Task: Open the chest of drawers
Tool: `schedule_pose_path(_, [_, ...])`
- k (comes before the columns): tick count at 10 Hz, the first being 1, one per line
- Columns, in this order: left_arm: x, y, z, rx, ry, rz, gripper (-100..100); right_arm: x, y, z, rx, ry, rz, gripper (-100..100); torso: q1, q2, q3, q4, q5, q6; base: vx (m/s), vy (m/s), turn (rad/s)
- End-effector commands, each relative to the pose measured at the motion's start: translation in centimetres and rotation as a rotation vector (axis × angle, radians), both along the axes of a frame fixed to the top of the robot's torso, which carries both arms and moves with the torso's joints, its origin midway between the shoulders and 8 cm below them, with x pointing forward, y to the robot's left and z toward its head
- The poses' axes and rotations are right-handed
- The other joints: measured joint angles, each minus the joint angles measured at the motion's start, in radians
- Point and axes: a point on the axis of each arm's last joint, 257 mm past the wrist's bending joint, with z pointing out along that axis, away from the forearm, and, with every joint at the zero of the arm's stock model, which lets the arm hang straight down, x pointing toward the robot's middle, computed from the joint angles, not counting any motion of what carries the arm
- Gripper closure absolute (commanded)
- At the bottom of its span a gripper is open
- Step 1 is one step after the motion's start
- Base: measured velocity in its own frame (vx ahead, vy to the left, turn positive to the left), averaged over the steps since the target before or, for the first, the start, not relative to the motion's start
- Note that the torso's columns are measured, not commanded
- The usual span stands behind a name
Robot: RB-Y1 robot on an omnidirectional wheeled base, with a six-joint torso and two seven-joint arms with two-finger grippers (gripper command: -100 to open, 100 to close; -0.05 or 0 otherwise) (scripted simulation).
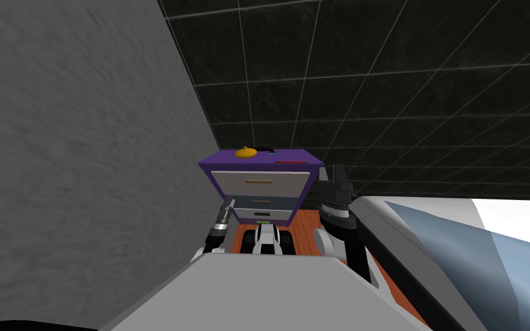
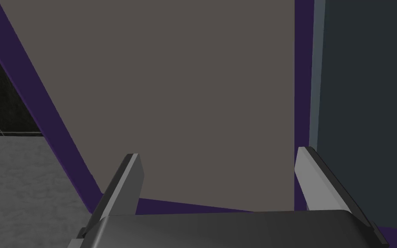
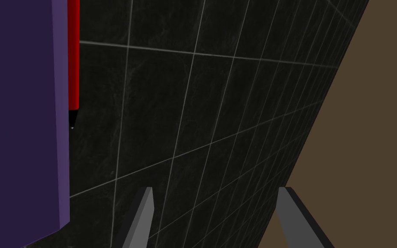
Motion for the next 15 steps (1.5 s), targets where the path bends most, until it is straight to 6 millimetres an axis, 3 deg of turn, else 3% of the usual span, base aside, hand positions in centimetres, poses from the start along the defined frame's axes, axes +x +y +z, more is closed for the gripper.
schedule_pose_path(1, [-0.6,0.0,-2.0,-0.005,0.023,0.001,-100,0.0,0.0,0.0,0.0,0.0,0.0,0,0.0,0.0,0.0,0.0,0.0,0.0,0.039,-0.053,-0.014])
schedule_pose_path(11, [-4.6,-0.1,-10.8,-0.034,0.158,0.014,-100,0.0,0.0,0.0,0.0,0.0,0.0,0,0.001,0.0,0.0,0.0,0.0,0.0,0.044,-0.058,-0.013])
schedule_pose_path(15, [-5.7,-1.0,-12.7,-0.069,0.186,0.027,-100,0.0,0.0,0.0,0.0,0.0,0.0,0,0.001,0.001,0.0,0.0,0.0,0.0,0.028,-0.034,-0.009])
